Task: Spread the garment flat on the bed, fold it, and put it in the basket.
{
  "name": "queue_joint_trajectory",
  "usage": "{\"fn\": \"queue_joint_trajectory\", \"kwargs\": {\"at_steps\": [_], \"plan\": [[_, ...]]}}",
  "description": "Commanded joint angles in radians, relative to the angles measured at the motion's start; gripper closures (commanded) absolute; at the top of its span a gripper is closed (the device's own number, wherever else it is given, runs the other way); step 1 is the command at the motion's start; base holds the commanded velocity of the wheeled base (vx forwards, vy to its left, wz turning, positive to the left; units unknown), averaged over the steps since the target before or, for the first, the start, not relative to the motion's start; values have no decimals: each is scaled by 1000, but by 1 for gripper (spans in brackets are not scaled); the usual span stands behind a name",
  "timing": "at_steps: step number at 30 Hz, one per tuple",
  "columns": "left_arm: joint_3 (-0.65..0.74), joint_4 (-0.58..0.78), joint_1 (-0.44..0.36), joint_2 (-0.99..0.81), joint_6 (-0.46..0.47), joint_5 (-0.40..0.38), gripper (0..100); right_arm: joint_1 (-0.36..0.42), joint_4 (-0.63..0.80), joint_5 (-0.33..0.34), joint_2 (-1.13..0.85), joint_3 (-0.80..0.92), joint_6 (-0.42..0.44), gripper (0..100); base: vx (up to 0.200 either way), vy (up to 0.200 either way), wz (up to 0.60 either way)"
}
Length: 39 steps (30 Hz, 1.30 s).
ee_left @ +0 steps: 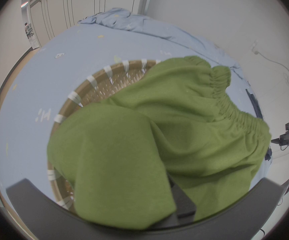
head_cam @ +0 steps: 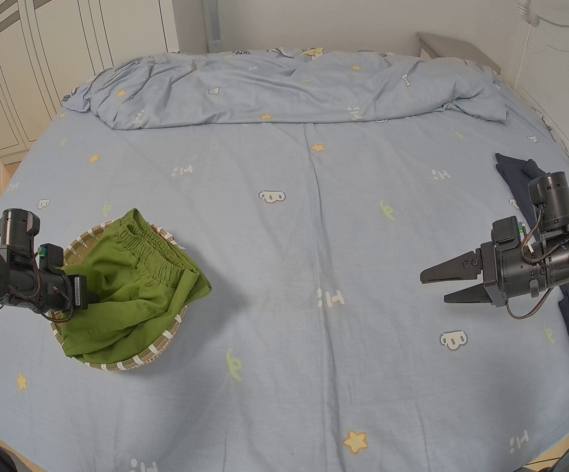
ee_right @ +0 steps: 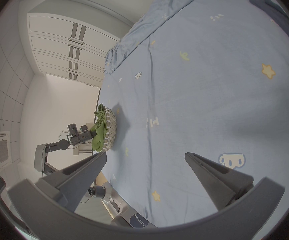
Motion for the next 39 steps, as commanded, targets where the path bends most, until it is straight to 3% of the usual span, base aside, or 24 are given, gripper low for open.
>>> {"fn": "queue_joint_trajectory", "kwargs": {"at_steps": [1, 4, 5, 30, 33, 36, 39], "plan": [[-13, 0, -15, 65, 0, 4, 100, -1, 0, 0, 2, 1, 0, 0, 0, 0, 0], [-13, 0, -15, 62, -4, 4, 100, -1, 0, 0, 1, 1, 0, 0, 0, 0, 0], [-15, 0, -15, 58, -8, 4, 0, -1, 0, 0, 2, 1, 0, 0, 0, 0, 0], [42, 0, -3, -372, -13, -7, 0, -17, -4, -4, -8, 1, -6, 0, 0, 0, 0], [42, 5, -10, -430, -30, -7, 0, -27, -6, -42, -8, 2, -31, 0, 0, 0, 0], [68, 13, -59, -556, -54, -5, 0, -21, -7, -207, -41, 42, -152, 0, 0, 0, 0], [114, 16, -113, -668, -65, -4, 0, -24, -23, -276, -136, 99, -233, 0, 0, 0, 0]]}}
